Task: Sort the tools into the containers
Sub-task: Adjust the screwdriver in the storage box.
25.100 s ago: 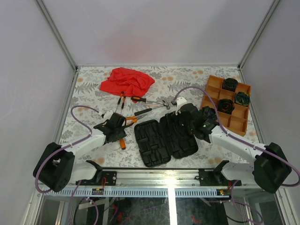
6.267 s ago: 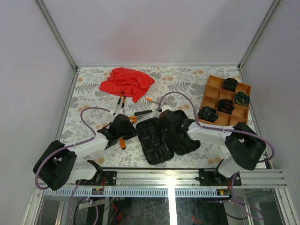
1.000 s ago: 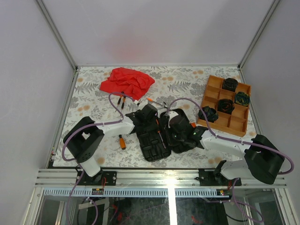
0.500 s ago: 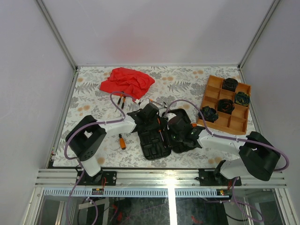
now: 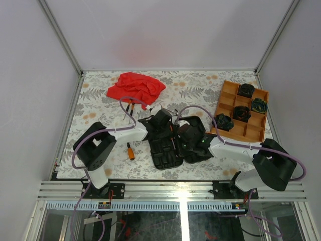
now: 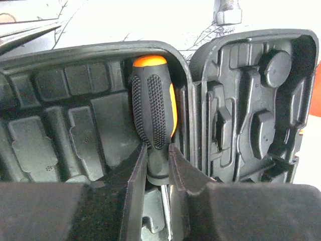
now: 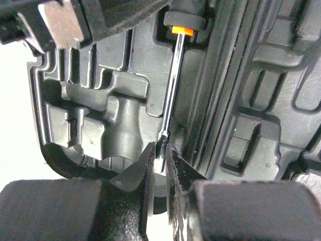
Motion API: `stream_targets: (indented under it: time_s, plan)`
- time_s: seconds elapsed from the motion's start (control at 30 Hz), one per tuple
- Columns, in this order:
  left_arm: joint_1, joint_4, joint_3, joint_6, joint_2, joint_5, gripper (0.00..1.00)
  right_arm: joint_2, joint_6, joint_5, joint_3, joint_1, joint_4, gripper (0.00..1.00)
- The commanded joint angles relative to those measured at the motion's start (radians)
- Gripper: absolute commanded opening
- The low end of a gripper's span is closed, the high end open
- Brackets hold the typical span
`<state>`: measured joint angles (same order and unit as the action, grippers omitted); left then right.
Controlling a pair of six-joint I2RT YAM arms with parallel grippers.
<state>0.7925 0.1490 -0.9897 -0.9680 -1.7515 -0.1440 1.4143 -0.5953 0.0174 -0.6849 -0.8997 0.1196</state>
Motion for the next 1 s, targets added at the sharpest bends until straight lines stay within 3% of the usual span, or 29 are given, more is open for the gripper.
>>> stream_targets:
  time_s: [0.0,0.47,0.7,0.97]
  plan:
    - [0.008,0.118,0.014,0.023,-0.106,-0.032,0.0,0.057,-0.009,-0.121,0.005,-0.003,0.11,0.0]
    - [0.01,0.125,0.062,0.04,-0.146,-0.048,0.0,0.192,-0.089,-0.211,0.054,-0.017,0.135,0.0]
    - [0.01,0.124,0.07,0.042,-0.155,-0.049,0.0,0.292,-0.173,-0.33,0.047,-0.087,0.18,0.0]
    - [0.01,0.123,0.071,0.048,-0.175,-0.052,0.0,0.363,-0.251,-0.333,0.064,-0.128,0.165,0.0]
